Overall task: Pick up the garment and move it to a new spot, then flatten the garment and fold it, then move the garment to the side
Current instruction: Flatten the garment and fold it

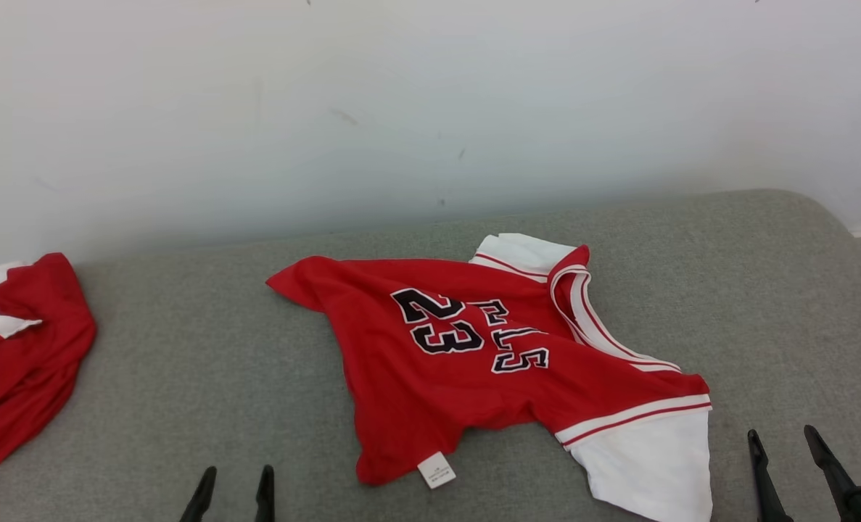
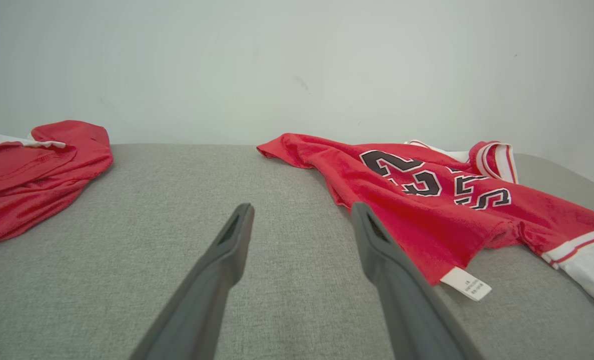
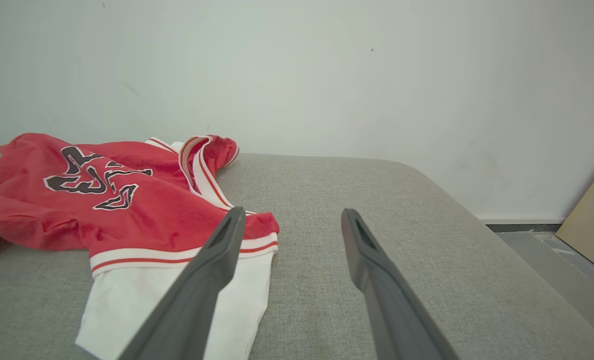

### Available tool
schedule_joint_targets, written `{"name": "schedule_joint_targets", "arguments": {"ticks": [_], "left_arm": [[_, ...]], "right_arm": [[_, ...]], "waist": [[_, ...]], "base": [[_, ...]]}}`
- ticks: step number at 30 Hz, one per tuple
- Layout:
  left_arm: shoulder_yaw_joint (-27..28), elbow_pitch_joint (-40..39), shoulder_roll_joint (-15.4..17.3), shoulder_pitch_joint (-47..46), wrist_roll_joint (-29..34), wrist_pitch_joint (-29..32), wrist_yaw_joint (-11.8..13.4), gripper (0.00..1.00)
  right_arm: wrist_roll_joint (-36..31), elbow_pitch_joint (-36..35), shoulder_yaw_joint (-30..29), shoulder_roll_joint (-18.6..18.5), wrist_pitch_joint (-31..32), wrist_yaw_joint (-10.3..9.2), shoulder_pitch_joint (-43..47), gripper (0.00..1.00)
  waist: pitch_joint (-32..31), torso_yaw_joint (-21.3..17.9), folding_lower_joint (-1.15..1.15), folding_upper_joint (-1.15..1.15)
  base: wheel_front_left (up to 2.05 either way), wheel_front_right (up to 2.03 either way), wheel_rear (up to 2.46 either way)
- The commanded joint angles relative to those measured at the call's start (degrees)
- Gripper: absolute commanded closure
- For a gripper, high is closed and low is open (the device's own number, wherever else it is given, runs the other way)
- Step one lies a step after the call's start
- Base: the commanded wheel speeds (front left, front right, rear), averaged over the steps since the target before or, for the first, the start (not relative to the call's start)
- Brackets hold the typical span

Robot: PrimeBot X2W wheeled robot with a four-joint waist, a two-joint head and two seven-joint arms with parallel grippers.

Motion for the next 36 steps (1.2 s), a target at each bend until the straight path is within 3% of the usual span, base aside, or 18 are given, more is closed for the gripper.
{"name": "schedule_joint_targets", "arguments": {"ticks": [1,7,15,36], "left_arm": [[0.6,-0.38,-0.27,0.82,0.72,-0.01,-0.43,0.0],[4.77,-1.72,-3.86,4.2,4.08,-0.01,-3.75,0.0],[8.3,-1.66,-6.23,5.13,6.92,-0.01,-6.73,0.0],[11.01,-1.75,-7.63,6.03,8.28,-0.01,-8.6,0.0]], "right_arm": [[-0.35,0.12,0.09,-0.25,0.02,-0.12,0.82,0.0],[0.74,0.47,1.88,-0.39,0.01,-0.12,0.82,0.0],[1.52,1.3,4.12,-0.73,0.01,-0.12,-0.22,0.0],[3.05,2.29,6.09,-0.84,0.02,-0.11,-0.1,0.0]], "waist": [[-0.22,0.26,0.01,0.0],[-0.83,1.97,0.01,0.0],[-1.2,3.89,0.01,0.0],[-1.98,5.4,0.01,0.0]], "base": [[0.0,0.0,0.0],[0.0,0.0,0.0],[0.0,0.0,0.0],[0.0,0.0,0.0]]}}
